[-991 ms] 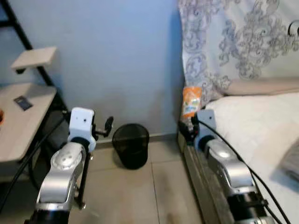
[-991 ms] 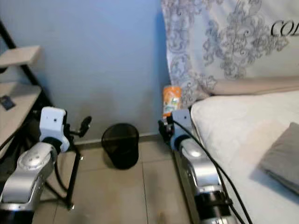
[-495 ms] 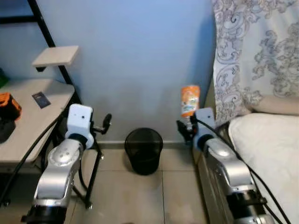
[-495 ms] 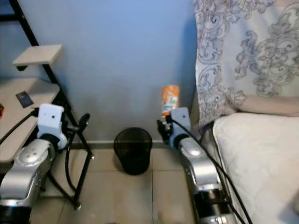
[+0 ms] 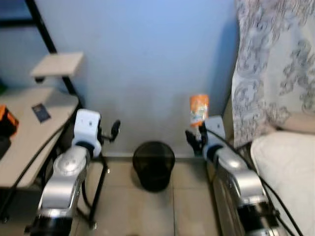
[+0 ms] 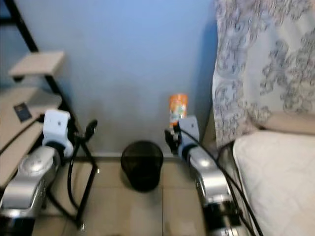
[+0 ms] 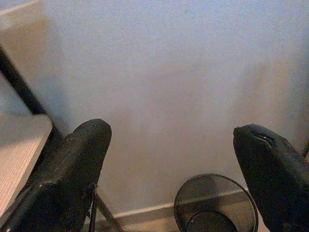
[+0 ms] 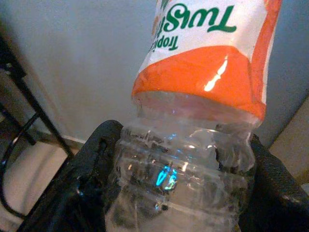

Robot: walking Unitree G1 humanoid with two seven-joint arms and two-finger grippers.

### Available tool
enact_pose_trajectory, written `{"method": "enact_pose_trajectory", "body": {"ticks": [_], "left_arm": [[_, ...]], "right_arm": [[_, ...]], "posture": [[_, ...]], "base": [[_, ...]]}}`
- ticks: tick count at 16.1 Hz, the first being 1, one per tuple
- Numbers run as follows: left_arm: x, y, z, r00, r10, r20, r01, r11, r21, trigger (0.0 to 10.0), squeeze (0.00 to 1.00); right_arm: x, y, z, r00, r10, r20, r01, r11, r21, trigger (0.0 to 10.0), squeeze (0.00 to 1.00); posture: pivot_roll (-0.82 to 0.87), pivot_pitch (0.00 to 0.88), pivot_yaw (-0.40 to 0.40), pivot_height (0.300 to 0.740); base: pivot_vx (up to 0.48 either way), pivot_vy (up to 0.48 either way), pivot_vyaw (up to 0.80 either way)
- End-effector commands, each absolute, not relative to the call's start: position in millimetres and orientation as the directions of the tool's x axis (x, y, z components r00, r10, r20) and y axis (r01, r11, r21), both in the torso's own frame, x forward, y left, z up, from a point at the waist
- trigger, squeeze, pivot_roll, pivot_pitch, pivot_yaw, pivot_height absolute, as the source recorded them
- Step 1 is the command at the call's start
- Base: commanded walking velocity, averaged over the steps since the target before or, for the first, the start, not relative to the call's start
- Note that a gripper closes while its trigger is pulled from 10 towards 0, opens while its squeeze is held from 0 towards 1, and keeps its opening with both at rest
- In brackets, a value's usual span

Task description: Clean up the room

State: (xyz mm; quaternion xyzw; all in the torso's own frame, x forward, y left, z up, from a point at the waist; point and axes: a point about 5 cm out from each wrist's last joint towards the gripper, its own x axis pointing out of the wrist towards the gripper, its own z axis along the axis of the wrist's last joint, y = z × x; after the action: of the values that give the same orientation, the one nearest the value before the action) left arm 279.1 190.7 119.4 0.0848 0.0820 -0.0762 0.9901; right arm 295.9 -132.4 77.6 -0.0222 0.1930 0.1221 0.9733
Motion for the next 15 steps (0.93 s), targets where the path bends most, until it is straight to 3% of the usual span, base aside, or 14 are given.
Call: {"method": "enact_pose_trajectory", "body": {"ticks": [1,15], "left_arm": [[280.1,185.0,120.7,0.972,-0.158,-0.171,0.185,0.970,0.156,10.0,0.00],[279.5,182.0,119.4,0.968,-0.179,-0.177,0.208,0.965,0.159,10.0,0.00]], "right_arm": [[299.0,-142.1,83.1,0.909,0.199,-0.367,-0.223,0.974,-0.025,10.0,0.00],[298.5,-140.0,82.0,0.900,0.227,-0.373,-0.262,0.964,-0.048,10.0,0.00]], "posture": [[0.04,0.000,0.070,0.740],[0.04,0.000,0.076,0.740]], "base": [[0.345,0.000,0.00],[0.339,0.000,0.00]]}}
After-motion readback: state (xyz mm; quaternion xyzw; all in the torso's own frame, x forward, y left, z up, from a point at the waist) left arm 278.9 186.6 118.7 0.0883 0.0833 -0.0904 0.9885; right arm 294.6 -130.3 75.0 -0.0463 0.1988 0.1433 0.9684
